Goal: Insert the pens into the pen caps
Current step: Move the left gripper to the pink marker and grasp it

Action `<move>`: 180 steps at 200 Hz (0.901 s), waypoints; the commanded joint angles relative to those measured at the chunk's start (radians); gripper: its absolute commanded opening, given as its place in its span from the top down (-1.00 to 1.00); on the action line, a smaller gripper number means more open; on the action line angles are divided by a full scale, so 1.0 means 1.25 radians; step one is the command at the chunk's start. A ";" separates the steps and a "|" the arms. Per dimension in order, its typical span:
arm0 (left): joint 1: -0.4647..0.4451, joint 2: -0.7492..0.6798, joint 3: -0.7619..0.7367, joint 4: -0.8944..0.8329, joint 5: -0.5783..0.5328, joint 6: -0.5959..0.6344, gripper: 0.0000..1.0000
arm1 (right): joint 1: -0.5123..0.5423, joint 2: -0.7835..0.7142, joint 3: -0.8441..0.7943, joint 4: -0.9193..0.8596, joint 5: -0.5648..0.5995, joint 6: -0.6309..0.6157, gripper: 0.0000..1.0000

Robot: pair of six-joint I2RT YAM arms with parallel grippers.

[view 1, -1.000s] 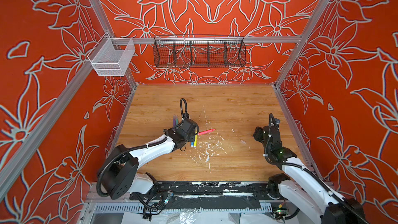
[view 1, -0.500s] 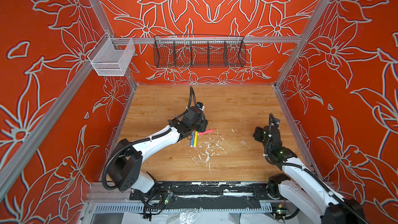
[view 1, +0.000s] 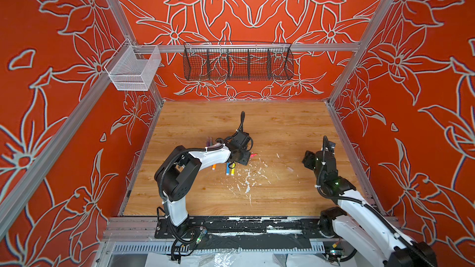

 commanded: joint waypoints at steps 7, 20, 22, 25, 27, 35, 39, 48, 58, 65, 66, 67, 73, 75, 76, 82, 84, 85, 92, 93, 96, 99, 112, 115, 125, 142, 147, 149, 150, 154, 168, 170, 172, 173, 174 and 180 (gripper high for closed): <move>-0.013 0.047 0.041 -0.056 0.003 0.019 -0.28 | -0.006 -0.009 -0.012 0.004 -0.023 0.007 -0.41; -0.017 0.071 0.071 -0.093 0.006 0.024 -0.27 | -0.006 -0.012 -0.013 0.004 -0.023 0.007 -0.41; -0.019 0.074 0.076 -0.099 0.008 0.025 -0.27 | -0.006 -0.012 -0.013 0.004 -0.022 0.007 -0.41; -0.020 0.079 0.084 -0.111 0.010 0.026 -0.26 | -0.005 -0.012 -0.014 0.003 -0.022 0.007 -0.41; -0.021 0.082 0.090 -0.120 0.011 0.027 -0.25 | -0.005 -0.012 -0.014 0.003 -0.022 0.007 -0.41; -0.025 0.094 0.109 -0.144 0.013 0.028 -0.17 | -0.006 -0.014 -0.014 0.003 -0.022 0.007 -0.41; -0.029 0.099 0.115 -0.149 0.012 0.028 -0.13 | -0.006 -0.014 -0.014 0.002 -0.022 0.008 -0.41; -0.040 0.105 0.123 -0.160 0.001 0.029 -0.06 | -0.006 -0.014 -0.014 0.002 -0.021 0.008 -0.41; -0.052 0.109 0.127 -0.164 -0.016 0.029 0.07 | -0.006 -0.014 -0.014 0.002 -0.022 0.008 -0.41; -0.058 0.109 0.127 -0.168 -0.026 0.026 0.21 | -0.005 -0.014 -0.014 0.002 -0.023 0.008 -0.41; -0.060 0.109 0.127 -0.168 -0.027 0.025 0.23 | -0.005 -0.014 -0.014 0.002 -0.022 0.008 -0.41; -0.060 0.109 0.127 -0.169 -0.029 0.025 0.25 | -0.006 -0.014 -0.014 0.002 -0.023 0.008 -0.41; -0.063 0.108 0.127 -0.170 -0.033 0.020 0.35 | -0.006 -0.015 -0.014 0.002 -0.023 0.007 -0.41; -0.064 0.107 0.127 -0.170 -0.034 0.019 0.38 | -0.006 -0.015 -0.014 0.002 -0.023 0.007 -0.41; -0.065 0.107 0.126 -0.170 -0.034 0.018 0.40 | -0.006 -0.015 -0.015 0.002 -0.024 0.007 -0.41; -0.066 0.104 0.124 -0.172 -0.035 0.015 0.46 | -0.005 -0.016 -0.016 0.002 -0.024 0.007 -0.41; -0.067 0.103 0.123 -0.172 -0.035 0.015 0.48 | -0.005 -0.016 -0.016 0.002 -0.024 0.007 -0.41; -0.067 0.102 0.122 -0.172 -0.035 0.014 0.49 | -0.006 -0.016 -0.016 0.002 -0.024 0.007 -0.41; -0.069 0.098 0.119 -0.174 -0.035 0.012 0.52 | -0.005 -0.017 -0.016 0.002 -0.024 0.007 -0.41; -0.069 0.098 0.119 -0.174 -0.035 0.013 0.52 | -0.006 -0.017 -0.016 0.002 -0.024 0.007 -0.41; -0.070 0.096 0.118 -0.175 -0.036 0.013 0.52 | -0.005 -0.018 -0.016 0.002 -0.024 0.007 -0.41; -0.071 0.094 0.117 -0.175 -0.036 0.012 0.52 | -0.006 -0.018 -0.017 0.002 -0.023 0.007 -0.40; -0.075 0.085 0.111 -0.179 -0.043 0.010 0.44 | -0.006 -0.019 -0.017 0.002 -0.024 0.007 -0.41; -0.076 0.084 0.110 -0.180 -0.045 0.010 0.39 | -0.005 -0.019 -0.017 0.002 -0.025 0.006 -0.41; -0.078 0.077 0.108 -0.184 -0.051 0.007 0.22 | -0.006 -0.019 -0.017 0.002 -0.024 0.007 -0.41; -0.078 0.071 0.102 -0.191 -0.063 -0.006 0.17 | -0.006 -0.020 -0.017 0.001 -0.024 0.007 -0.41; -0.078 0.070 0.102 -0.191 -0.064 -0.010 0.17 | -0.006 -0.022 -0.017 0.001 -0.024 0.007 -0.41; -0.078 0.069 0.102 -0.192 -0.064 -0.010 0.17 | -0.005 -0.022 -0.017 0.001 -0.024 0.007 -0.41; -0.078 0.069 0.102 -0.193 -0.064 -0.011 0.17 | -0.006 -0.022 -0.017 0.001 -0.024 0.007 -0.40; -0.078 0.069 0.100 -0.194 -0.063 -0.012 0.18 | -0.006 -0.021 -0.018 0.001 -0.024 0.007 -0.41; -0.079 0.067 0.095 -0.191 -0.058 -0.016 0.25 | -0.006 -0.023 -0.018 0.001 -0.024 0.007 -0.41; -0.079 0.067 0.093 -0.191 -0.058 -0.015 0.26 | -0.006 -0.023 -0.018 0.001 -0.024 0.007 -0.41; -0.079 0.068 0.093 -0.190 -0.057 -0.016 0.27 | -0.006 -0.023 -0.018 0.001 -0.024 0.007 -0.41; -0.079 0.067 0.092 -0.189 -0.057 -0.016 0.27 | -0.006 -0.023 -0.018 0.001 -0.024 0.007 -0.41; -0.079 0.067 0.092 -0.189 -0.056 -0.016 0.27 | -0.006 -0.023 -0.018 0.001 -0.024 0.007 -0.41; -0.078 0.069 0.090 -0.187 -0.055 -0.016 0.30 | -0.005 -0.023 -0.018 0.000 -0.025 0.007 -0.41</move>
